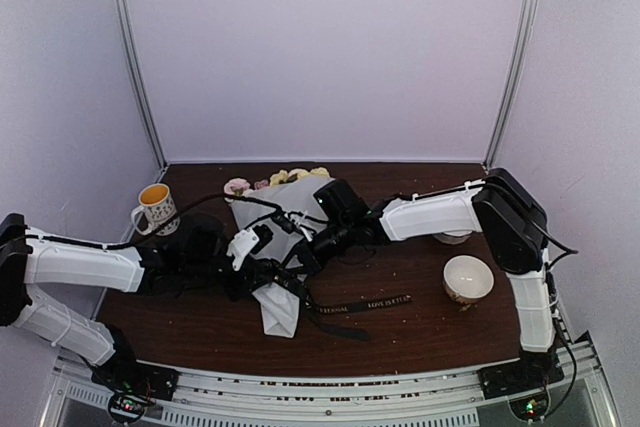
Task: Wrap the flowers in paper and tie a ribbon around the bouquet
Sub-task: Cross the half-tied ribbon over the folded bouquet.
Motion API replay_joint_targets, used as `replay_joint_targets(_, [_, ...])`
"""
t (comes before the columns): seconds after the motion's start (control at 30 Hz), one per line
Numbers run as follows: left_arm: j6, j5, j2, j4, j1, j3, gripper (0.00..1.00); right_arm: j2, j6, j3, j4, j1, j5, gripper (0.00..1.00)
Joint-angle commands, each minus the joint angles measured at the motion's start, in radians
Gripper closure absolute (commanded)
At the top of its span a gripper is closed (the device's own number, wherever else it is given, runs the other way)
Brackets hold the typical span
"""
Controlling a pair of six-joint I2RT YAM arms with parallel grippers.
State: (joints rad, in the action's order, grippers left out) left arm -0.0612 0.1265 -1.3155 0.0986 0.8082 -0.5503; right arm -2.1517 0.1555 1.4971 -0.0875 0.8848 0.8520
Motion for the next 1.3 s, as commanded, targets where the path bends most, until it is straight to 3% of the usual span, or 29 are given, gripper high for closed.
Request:
replay_joint_targets(0.0, [0.041,-0.012,0.082,-0.015,-0.010,-0.020,0.61,0.047,-0.006,-0.012,-0.006,-0.003,-0.035,1.00])
replay_joint_targets(0.23, [0.087,-0.058,0.093,-0.095,-0.026,-0.052,0.58,0.047,-0.011,-0.009,-0.021,-0.004,-0.043,1.00])
replay_joint_targets(0.4, [0.099,-0.004,0.092,-0.140,-0.065,-0.075,0.69,0.044,-0.015,-0.007,-0.023,-0.004,-0.020,1.00])
replay_joint_targets(0.5, [0.108,0.124,0.114,-0.101,-0.066,-0.035,0.60,0.040,-0.010,-0.006,-0.021,-0.006,-0.015,1.00])
replay_joint_targets(0.77, [0.147,0.154,0.140,0.005,-0.066,0.062,0.50,0.031,0.002,0.000,-0.005,-0.006,0.007,1.00])
replay_joint_targets(0.93, [0.165,0.059,0.059,0.041,-0.065,0.030,0.57,0.027,0.006,0.002,-0.003,-0.007,0.013,1.00])
replay_joint_targets(1.1, [0.159,0.085,-0.020,0.082,-0.064,0.001,0.58,0.026,0.006,0.003,-0.001,-0.008,0.019,1.00])
replay_joint_targets(1.27, [0.139,0.102,-0.046,0.107,-0.065,-0.007,0.71,0.027,0.003,0.004,-0.002,-0.008,0.024,1.00])
